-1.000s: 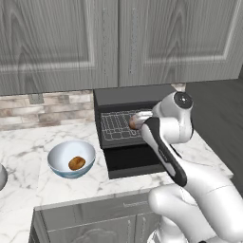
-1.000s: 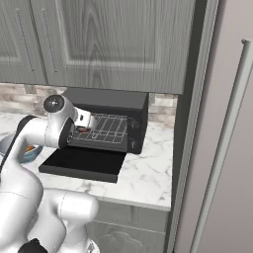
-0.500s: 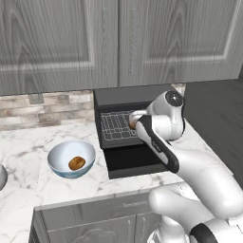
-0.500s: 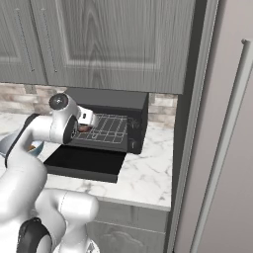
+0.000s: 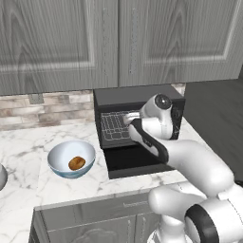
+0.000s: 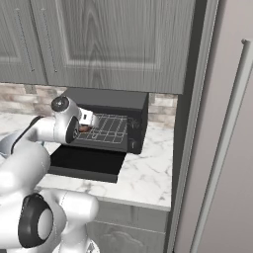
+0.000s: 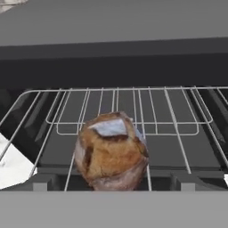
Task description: Pick up the heated bread from the toaster oven and place it in the bowl. Then move the bread bowl to the dining counter.
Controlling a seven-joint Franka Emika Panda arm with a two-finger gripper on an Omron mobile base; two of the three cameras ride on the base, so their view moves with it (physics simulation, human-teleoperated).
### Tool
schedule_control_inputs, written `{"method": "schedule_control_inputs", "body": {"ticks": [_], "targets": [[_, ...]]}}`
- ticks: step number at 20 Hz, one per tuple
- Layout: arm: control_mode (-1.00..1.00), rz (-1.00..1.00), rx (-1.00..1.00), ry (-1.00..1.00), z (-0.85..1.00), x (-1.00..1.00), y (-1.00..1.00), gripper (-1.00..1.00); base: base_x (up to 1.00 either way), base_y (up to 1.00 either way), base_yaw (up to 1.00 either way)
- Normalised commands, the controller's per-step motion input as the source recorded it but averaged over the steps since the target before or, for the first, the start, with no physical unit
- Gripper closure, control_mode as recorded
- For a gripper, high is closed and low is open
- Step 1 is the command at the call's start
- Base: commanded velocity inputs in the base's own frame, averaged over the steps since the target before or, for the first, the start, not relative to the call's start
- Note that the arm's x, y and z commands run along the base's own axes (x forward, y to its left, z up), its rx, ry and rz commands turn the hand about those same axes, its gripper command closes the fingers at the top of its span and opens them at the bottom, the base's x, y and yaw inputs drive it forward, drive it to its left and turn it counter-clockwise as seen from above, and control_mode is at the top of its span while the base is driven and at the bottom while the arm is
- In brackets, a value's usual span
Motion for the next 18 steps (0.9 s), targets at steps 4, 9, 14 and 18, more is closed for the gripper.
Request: {"method": "schedule_control_inputs", "body": {"ticks": [4,9,14,18], "targets": [[-1.0,0.0,0.0,0.0,-0.25,0.22,0.0,-1.0,0.0,0.0,0.0],[-1.0,0.0,0.0,0.0,-0.24,0.15,0.0,-1.0,0.0,0.0,0.0],[-1.0,0.0,0.0,0.0,-0.27,0.05,0.0,-1.0,0.0,0.0,0.0],[-1.0,0.0,0.0,0.0,-0.26,0.01,0.01,1.0,0.0,0.0,0.0]]}}
